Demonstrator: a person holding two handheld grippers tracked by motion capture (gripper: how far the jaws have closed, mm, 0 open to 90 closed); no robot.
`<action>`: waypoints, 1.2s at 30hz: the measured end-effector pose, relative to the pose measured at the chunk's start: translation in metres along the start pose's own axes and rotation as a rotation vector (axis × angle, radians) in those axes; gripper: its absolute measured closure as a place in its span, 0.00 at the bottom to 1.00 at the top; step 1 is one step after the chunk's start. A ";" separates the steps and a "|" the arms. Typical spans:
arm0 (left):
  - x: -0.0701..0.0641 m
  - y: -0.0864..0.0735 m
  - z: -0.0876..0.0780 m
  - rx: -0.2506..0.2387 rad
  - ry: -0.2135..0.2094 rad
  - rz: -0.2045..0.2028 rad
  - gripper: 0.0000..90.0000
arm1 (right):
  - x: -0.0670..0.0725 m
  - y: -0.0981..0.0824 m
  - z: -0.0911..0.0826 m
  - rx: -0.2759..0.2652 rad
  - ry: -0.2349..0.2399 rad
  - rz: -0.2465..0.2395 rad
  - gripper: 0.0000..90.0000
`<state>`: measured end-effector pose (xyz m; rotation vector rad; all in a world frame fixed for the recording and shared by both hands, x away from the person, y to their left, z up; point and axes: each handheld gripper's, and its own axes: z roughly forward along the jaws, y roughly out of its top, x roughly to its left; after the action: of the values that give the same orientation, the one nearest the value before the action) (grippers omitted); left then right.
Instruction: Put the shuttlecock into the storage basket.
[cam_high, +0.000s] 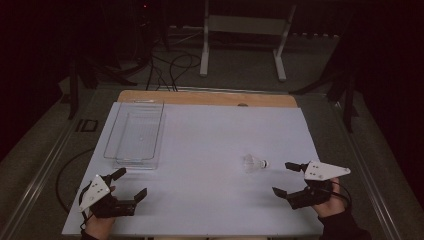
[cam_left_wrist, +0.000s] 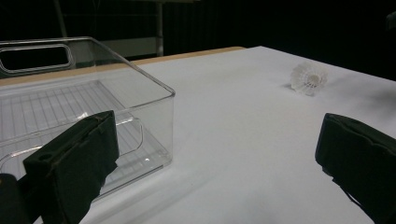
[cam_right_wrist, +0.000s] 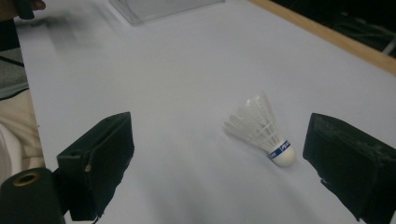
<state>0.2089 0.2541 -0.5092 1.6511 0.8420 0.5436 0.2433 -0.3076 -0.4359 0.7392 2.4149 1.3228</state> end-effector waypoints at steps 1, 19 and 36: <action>0.000 0.000 0.000 0.000 0.000 0.000 0.00 | -0.001 0.001 0.000 0.014 0.004 0.006 0.10; 0.000 0.000 0.001 0.002 -0.004 -0.001 0.00 | -0.009 0.005 0.011 0.220 0.059 -0.053 0.10; 0.000 0.000 0.002 0.004 -0.005 0.003 0.00 | -0.022 0.002 0.025 0.414 0.111 -0.056 0.11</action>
<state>0.2099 0.2528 -0.5094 1.6572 0.8376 0.5392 0.2742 -0.3019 -0.4479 0.7033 2.8172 0.8695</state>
